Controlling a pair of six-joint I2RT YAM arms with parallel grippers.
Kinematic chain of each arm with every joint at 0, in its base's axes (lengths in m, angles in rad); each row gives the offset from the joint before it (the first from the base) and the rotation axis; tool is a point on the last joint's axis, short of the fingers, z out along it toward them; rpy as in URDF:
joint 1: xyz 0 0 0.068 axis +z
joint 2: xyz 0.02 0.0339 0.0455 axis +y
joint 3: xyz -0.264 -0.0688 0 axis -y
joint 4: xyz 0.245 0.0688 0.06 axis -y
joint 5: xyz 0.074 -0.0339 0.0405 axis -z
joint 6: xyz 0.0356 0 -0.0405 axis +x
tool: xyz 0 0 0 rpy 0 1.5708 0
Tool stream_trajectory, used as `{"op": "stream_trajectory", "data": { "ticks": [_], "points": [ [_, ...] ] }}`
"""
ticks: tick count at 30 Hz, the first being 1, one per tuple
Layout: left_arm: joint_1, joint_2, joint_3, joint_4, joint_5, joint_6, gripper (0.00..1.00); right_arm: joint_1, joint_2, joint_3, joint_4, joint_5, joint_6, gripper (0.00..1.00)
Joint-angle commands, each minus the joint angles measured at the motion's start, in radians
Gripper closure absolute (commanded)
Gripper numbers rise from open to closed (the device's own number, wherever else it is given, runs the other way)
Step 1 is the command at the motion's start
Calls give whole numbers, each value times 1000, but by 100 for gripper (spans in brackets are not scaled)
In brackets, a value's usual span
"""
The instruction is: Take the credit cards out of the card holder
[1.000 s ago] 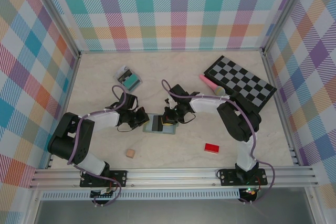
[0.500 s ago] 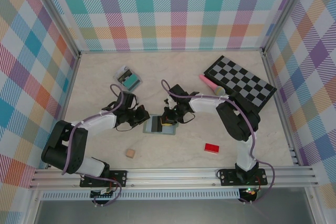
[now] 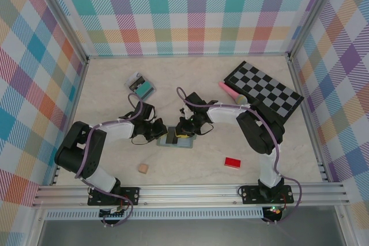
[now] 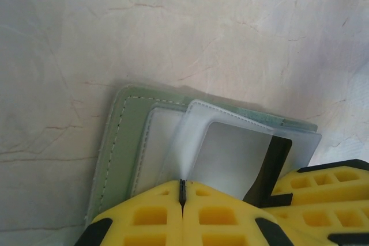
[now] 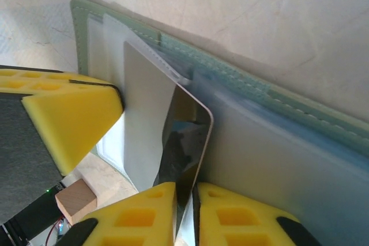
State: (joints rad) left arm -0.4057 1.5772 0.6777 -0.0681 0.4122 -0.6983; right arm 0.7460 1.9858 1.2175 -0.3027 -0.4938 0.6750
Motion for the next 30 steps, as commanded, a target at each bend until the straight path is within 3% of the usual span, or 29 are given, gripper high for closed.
{"op": "stream_trajectory", "data": {
  "ticks": [1, 6, 11, 19, 24, 30],
  "points": [
    [-7, 33, -39, -51, -62, 3, 100, 0, 26, 22, 45, -46, 19, 82],
    [-7, 19, -48, -68, -83, 2, 100, 0, 42, 37, 58, -53, 32, 83],
    [-7, 2, -43, -83, -101, 4, 100, -4, 21, 10, 56, -30, 39, 92],
    [-7, -41, -14, -134, -114, 19, 95, -42, -134, -111, 44, -13, -2, 99],
    [-7, -84, 19, -151, -79, 23, 85, -50, -275, -163, 50, 11, -49, 100],
    [-5, -192, 117, -286, -88, 41, 60, -91, -374, -207, 170, -42, -19, 100]
  ]
}}
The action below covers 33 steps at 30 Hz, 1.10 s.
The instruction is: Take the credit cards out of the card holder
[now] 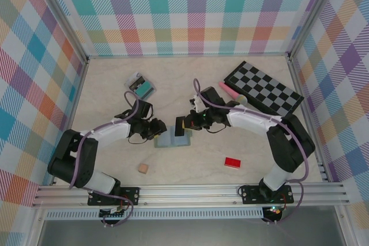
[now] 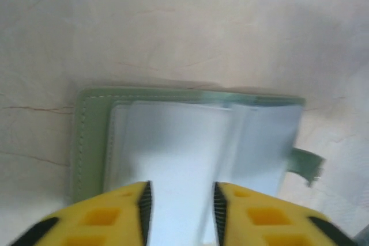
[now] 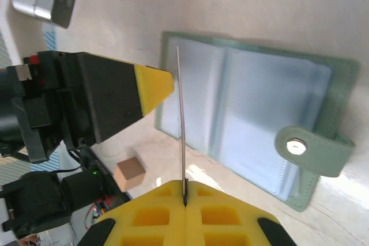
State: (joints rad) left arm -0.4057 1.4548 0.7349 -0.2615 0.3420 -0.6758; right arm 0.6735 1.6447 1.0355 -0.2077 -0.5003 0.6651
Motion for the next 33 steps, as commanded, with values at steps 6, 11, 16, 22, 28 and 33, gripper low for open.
{"op": "stream_trajectory", "data": {
  "ticks": [6, 11, 16, 22, 28, 33],
  "points": [
    [-4, -182, 84, -79, 42, -39, 35, -83, -80, -77, 256, -177, 94, 100],
    [-4, -241, 29, 145, 190, -165, 21, -117, -88, -97, 415, -285, 195, 100],
    [-5, -238, -8, 367, 335, -285, 17, -123, -70, -91, 523, -358, 275, 100],
    [-4, -225, -13, 438, 376, -311, 26, -124, -66, -95, 564, -374, 312, 100],
    [-4, -227, -17, 480, 391, -318, 51, -126, -60, -95, 546, -374, 309, 100],
    [-4, -235, -28, 516, 402, -324, 69, -130, -53, -99, 527, -365, 303, 100]
  ]
}}
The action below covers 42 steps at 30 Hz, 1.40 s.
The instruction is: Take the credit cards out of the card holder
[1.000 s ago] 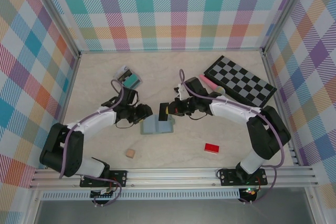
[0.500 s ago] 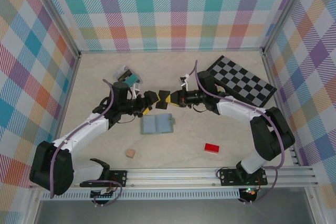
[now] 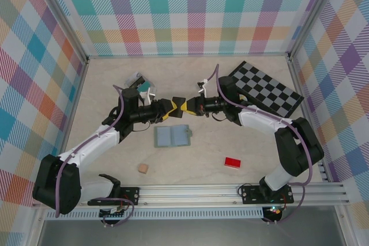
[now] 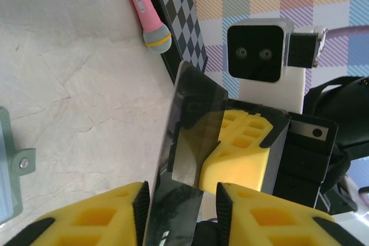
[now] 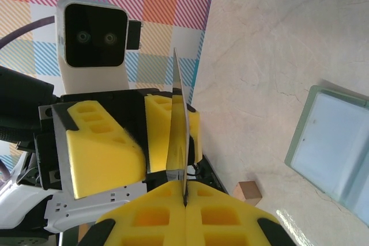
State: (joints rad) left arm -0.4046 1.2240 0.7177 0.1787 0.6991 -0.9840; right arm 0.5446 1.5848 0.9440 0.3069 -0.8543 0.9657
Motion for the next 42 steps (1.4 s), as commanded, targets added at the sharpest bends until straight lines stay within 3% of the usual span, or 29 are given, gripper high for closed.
{"op": "stream_trajectory", "data": {
  "ticks": [1, 10, 15, 22, 24, 26, 31, 34, 36, 42],
  "points": [
    [-5, -6, -14, 85, 46, -18, 71, -2, 10, -7, 1, -5, -4, 100],
    [-2, -14, 3, 73, 42, 4, 100, -11, 20, 19, -123, 39, -71, 95],
    [4, -26, 63, -104, -23, 158, 100, -21, 33, 61, -233, 68, -156, 68],
    [6, -62, 193, -551, -389, 507, 100, -86, 26, 170, -527, 229, -387, 25],
    [7, -54, 233, -622, -475, 603, 100, -116, 19, 180, -563, 255, -437, 10],
    [7, -40, 276, -676, -549, 693, 100, -147, 5, 176, -584, 275, -487, 3],
    [78, 29, 408, -785, -630, 933, 100, -210, -25, 155, -615, 305, -546, 0],
    [165, 108, 491, -817, -552, 1013, 100, -234, -29, 145, -615, 304, -554, 0],
    [197, 159, 527, -803, -559, 1060, 100, -240, -26, 148, -627, 310, -561, 0],
    [291, 271, 567, -682, -490, 1180, 100, -260, -27, 129, -614, 300, -526, 0]
  ]
}}
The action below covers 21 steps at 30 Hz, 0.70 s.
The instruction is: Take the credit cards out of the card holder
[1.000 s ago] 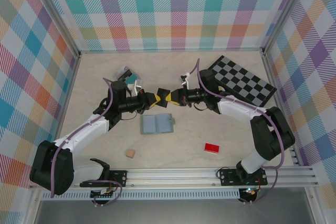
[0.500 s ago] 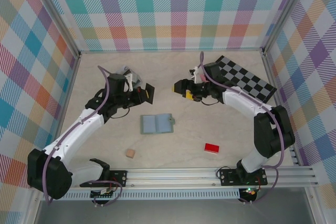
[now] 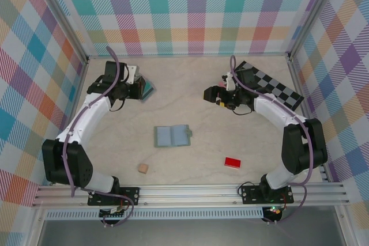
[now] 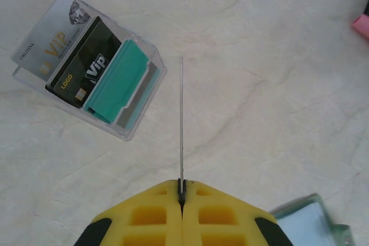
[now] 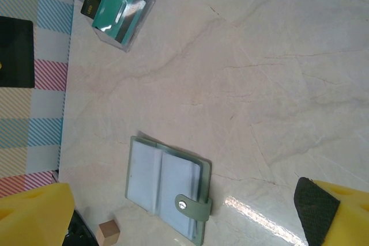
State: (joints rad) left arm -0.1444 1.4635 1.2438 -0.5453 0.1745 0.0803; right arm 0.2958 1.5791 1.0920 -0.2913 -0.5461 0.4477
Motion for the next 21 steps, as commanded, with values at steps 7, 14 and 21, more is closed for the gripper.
{"op": "stream_trajectory", "data": {
  "ticks": [7, 14, 21],
  "points": [
    [67, 187, 155, 9, 4, 285, 100, -15, -49, -58, 4, -6, 3, 0],
    [72, 324, 217, 48, -52, 500, 100, -15, -35, -41, 22, -74, 32, 0],
    [87, 427, 291, 93, -54, 597, 100, -16, -31, -47, 41, -108, 57, 0]
  ]
}}
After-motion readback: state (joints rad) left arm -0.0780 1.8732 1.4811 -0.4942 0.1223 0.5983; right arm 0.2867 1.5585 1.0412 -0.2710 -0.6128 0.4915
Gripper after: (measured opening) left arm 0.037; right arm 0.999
